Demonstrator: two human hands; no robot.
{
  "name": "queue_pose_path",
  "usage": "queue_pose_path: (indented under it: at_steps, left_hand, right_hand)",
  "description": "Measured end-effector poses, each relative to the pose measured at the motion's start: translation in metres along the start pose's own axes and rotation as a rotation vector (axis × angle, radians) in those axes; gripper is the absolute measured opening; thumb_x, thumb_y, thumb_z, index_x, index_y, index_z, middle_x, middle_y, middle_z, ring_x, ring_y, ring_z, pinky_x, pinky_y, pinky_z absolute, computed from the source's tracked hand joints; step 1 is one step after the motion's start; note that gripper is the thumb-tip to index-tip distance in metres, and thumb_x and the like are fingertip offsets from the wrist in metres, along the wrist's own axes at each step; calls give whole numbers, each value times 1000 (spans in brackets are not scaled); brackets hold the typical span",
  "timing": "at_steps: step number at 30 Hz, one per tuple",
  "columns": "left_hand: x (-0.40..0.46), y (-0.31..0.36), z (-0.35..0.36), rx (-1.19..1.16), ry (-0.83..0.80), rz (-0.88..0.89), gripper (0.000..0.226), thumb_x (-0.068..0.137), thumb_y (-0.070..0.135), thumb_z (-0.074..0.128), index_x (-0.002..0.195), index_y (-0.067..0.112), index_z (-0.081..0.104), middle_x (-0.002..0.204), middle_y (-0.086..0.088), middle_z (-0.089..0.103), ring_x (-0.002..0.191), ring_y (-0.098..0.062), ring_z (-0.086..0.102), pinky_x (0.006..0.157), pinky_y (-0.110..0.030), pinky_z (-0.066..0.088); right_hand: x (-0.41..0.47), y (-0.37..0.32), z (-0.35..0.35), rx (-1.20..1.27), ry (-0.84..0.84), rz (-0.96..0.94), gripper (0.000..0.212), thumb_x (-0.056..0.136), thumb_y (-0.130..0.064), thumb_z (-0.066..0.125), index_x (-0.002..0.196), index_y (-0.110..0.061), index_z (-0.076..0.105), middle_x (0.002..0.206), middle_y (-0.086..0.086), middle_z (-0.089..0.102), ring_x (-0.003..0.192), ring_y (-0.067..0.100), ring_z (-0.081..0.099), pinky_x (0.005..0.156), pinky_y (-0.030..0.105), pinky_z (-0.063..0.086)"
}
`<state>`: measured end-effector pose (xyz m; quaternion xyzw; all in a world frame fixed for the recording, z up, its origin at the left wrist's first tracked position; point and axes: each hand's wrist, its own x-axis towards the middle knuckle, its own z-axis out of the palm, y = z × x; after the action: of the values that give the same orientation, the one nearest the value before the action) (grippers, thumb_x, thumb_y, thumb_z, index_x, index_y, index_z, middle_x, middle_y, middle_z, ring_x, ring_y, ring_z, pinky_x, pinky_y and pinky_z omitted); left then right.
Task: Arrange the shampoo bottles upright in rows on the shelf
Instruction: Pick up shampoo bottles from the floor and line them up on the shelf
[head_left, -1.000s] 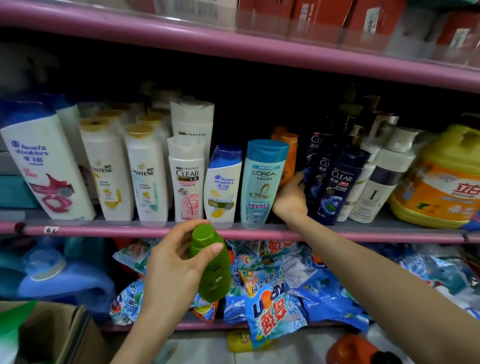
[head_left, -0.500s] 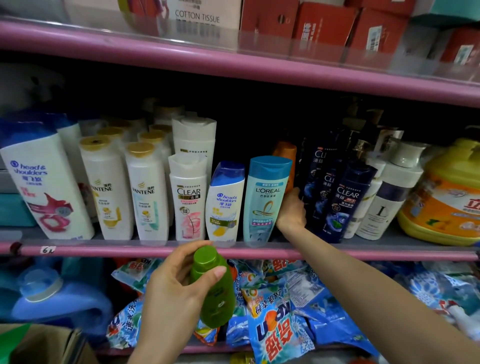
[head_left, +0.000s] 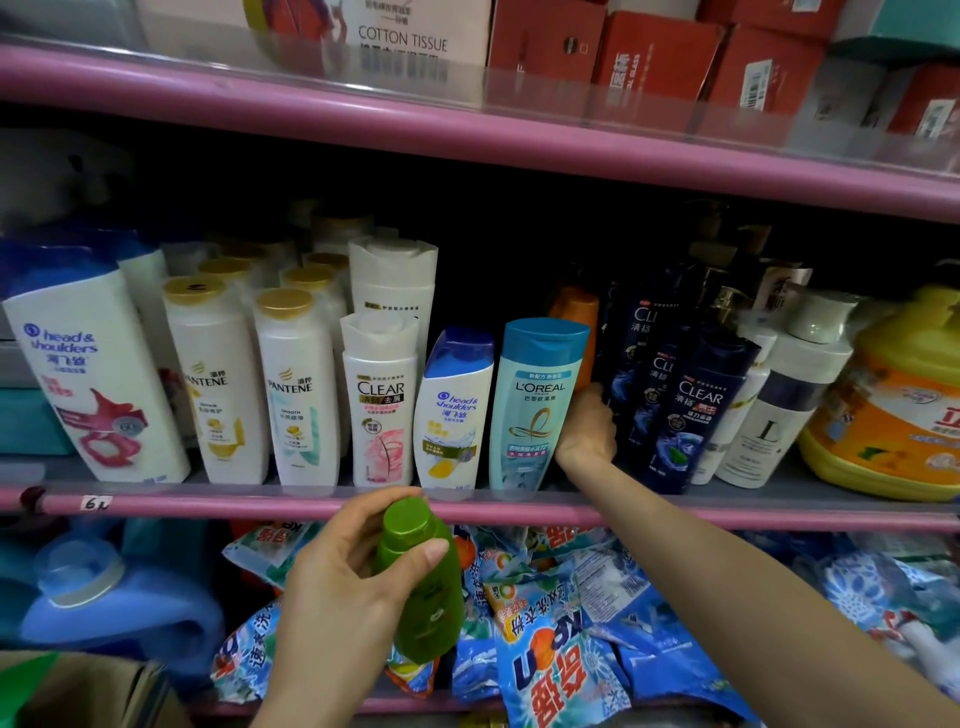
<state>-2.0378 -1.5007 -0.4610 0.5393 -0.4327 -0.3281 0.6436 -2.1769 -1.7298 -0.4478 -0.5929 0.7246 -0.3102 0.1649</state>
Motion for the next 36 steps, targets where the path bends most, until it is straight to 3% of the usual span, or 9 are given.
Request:
queue_pose_path:
  at_steps: [5,10,14,17,21,25,28,32,36]
  left_hand:
    - [0,1,-3,9,2,4,39,55,24,77,88,43,69,90,12,74,83,-1,69,62,-7,50]
    - [-8,-2,1,89,-11,-1,39,65,9,81,92,35,69,91,11,74,83,-3,69,62,-10,52]
    - [-25,8,16,113,-50,-15,39,62,11,80,93,32,68,90,12,73,84,-3,69,65,-15,53]
    - [-26,34,43,129,-103,35,36,67,9,80,92,32,69,91,12,73,85,-4,68,72,-18,52]
    - [-4,90,92,182,-209,220,33,70,17,80,95,34,67,92,14,72,87,-1,67,79,-20,55]
    - [49,146,132,211,-211,364,29,70,22,81,96,25,70,92,3,73,90,-13,68,88,-38,54]
    - [88,174,152,378,-273,448,33,69,26,82,100,22,71,97,5,71,93,-12,66,91,-35,53]
    - [119,171,158,921,-329,673,44,75,33,77,116,24,66,114,8,66,102,-8,60,95,-24,45]
    - [135,147,153,1139,-411,618,49,78,34,73,124,22,61,119,-1,65,109,-17,58,97,-31,46]
  right_hand:
    - [-3,-1,-7,-40,-46,-1,34,97,-14,42,128,-2,36,121,21,57,111,37,57,82,41,46]
    - [-19,8,-41,-18,-288,-94,58,87,-30,61,130,0,35,124,19,55,112,34,56,82,36,47]
    - [-61,45,-82,126,-297,-279,45,91,-19,56,133,-11,41,126,6,57,109,21,58,82,24,44]
    - [-102,75,-113,352,-366,-443,23,92,-36,54,115,-33,55,108,-20,62,99,-1,59,80,14,50]
    - [-125,87,-142,517,-485,-584,44,86,-69,39,111,-39,60,106,-16,68,100,3,64,84,27,52]
    - [-96,74,-146,599,-362,-590,42,77,-55,64,109,-29,57,103,-15,70,94,2,66,83,29,56]
    - [-64,61,-137,660,-244,-573,35,80,-42,67,106,-22,55,103,-8,70,96,7,66,85,35,55]
    - [-37,60,-105,541,-166,-513,31,82,-38,69,103,-22,53,94,-15,67,83,-1,63,76,25,53]
    - [-19,60,-74,426,-222,-484,42,82,-29,72,116,-17,50,102,0,68,88,15,64,75,26,48]
